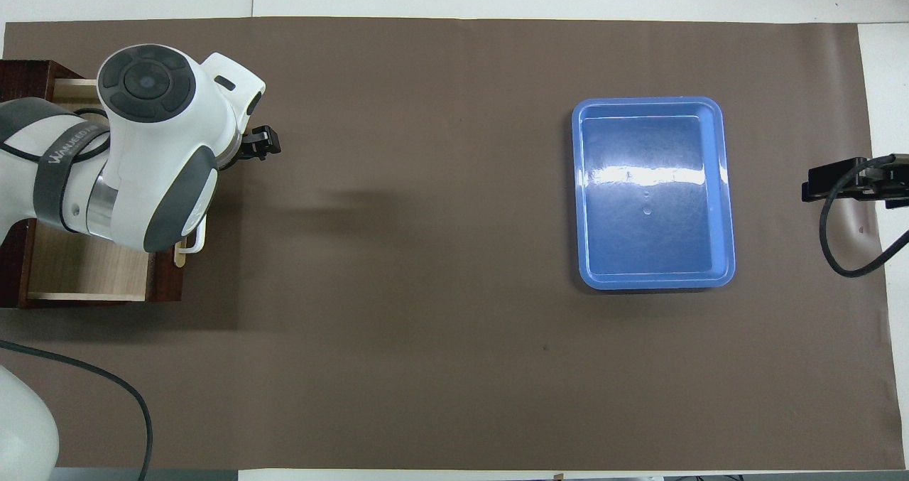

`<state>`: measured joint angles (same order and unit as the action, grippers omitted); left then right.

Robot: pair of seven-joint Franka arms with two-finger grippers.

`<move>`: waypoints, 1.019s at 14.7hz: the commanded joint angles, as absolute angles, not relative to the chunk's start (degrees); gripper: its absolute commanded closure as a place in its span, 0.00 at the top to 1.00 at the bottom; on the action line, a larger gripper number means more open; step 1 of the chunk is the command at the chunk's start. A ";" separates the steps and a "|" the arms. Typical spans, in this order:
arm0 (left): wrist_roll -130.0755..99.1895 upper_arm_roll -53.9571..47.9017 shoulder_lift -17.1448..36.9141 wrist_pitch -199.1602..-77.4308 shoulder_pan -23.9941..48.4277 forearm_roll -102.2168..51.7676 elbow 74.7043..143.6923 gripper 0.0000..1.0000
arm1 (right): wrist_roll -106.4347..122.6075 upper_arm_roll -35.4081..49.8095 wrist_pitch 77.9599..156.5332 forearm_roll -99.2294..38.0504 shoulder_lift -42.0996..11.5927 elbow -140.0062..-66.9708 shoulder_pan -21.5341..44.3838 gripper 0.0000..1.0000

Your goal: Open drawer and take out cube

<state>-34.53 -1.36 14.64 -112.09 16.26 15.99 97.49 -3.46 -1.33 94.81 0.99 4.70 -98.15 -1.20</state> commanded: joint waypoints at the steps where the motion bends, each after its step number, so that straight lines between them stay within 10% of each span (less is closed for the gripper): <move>1: -34.98 -0.36 15.99 -104.46 16.26 11.98 90.74 1.00 | -1.94 -0.62 95.01 1.14 5.71 -99.05 -2.11 1.00; 10: -62.89 0.70 16.17 -98.07 3.17 6.24 82.53 1.00 | 1.75 -1.32 97.20 0.97 5.45 -98.88 -4.39 1.00; 15: -83.71 1.05 11.00 -109.12 -0.35 6.50 95.68 1.00 | -19.98 -1.14 99.06 1.14 4.66 -99.05 -4.13 0.93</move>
<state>-75.13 1.20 15.10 -102.85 0.64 7.09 87.18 -11.01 -1.94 98.40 0.99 4.60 -98.21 -3.72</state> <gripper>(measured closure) 0.000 0.048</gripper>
